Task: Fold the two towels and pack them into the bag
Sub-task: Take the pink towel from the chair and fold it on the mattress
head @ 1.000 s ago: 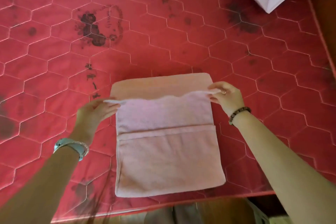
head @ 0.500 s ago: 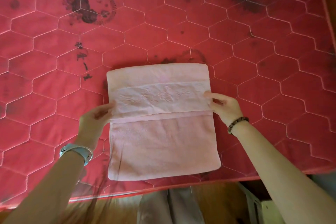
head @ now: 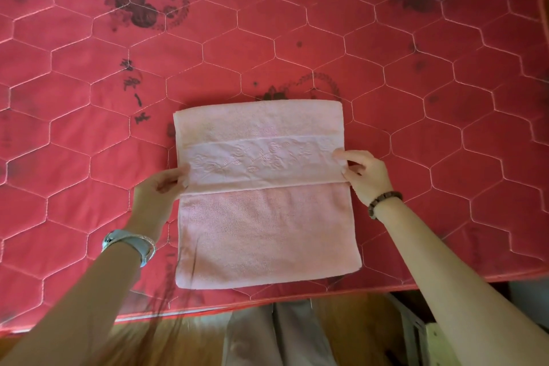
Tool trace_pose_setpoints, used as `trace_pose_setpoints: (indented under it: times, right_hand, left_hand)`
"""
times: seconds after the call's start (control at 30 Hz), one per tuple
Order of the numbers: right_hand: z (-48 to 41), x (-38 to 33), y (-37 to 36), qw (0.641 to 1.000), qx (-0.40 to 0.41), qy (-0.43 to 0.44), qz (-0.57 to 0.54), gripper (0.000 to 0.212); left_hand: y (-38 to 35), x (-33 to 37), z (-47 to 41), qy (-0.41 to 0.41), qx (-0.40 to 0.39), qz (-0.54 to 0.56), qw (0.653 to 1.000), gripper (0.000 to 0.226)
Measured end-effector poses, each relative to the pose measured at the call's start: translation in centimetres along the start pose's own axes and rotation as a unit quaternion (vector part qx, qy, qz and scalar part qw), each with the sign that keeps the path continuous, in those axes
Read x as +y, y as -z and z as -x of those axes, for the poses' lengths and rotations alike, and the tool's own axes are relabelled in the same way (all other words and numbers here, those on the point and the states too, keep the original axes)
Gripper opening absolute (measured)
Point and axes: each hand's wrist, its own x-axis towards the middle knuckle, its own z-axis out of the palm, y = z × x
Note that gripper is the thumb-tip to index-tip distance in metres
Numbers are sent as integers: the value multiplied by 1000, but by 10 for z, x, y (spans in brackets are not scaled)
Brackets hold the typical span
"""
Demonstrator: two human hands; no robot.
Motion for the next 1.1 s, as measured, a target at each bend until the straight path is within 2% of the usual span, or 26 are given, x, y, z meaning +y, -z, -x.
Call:
trace_pose_setpoints:
  times: [0.1,0.17,0.27,0.33,0.47,0.53,0.6,0.7,0.83,0.93,1.1]
  right_hand:
    - [0,-4,0,999,13,4,42,43]
    - [-1,-10,-3,991,62,22,114,46]
    - [-4,-31,-19,965,119,121,201,46]
    - [-8,-48,-38,948,106,183,239,47]
    - [-29,-57,-89,907,6,258,331,54]
    - [-40,-53,-111,878,-12,288,383,56]
    - [-49,-48,-124,852,4,298,431,55]
    - [-59,-43,-128,835,15,287,469,57]
    - [-63,-39,-125,828,19,293,477,61]
    - [-65,-35,-116,844,33,259,469,68]
    - [-73,-20,-84,865,80,192,457,73]
  left_hand:
    - [-4,0,-5,14,35,-25,999,34]
    - [-7,2,-9,-8,80,-81,993,40]
    - [-23,10,-11,-184,130,-213,951,46]
    - [-48,19,-5,-268,99,-237,929,49]
    - [-101,27,-2,-389,0,-300,871,55]
    - [-119,25,-12,-401,-16,-345,848,53]
    - [-132,23,-23,-414,-6,-404,816,54]
    - [-135,18,-39,-416,9,-468,780,56]
    - [-126,17,-45,-428,12,-469,772,64]
    - [-109,16,-53,-407,30,-492,769,76]
    - [-72,12,-73,-345,89,-496,792,79]
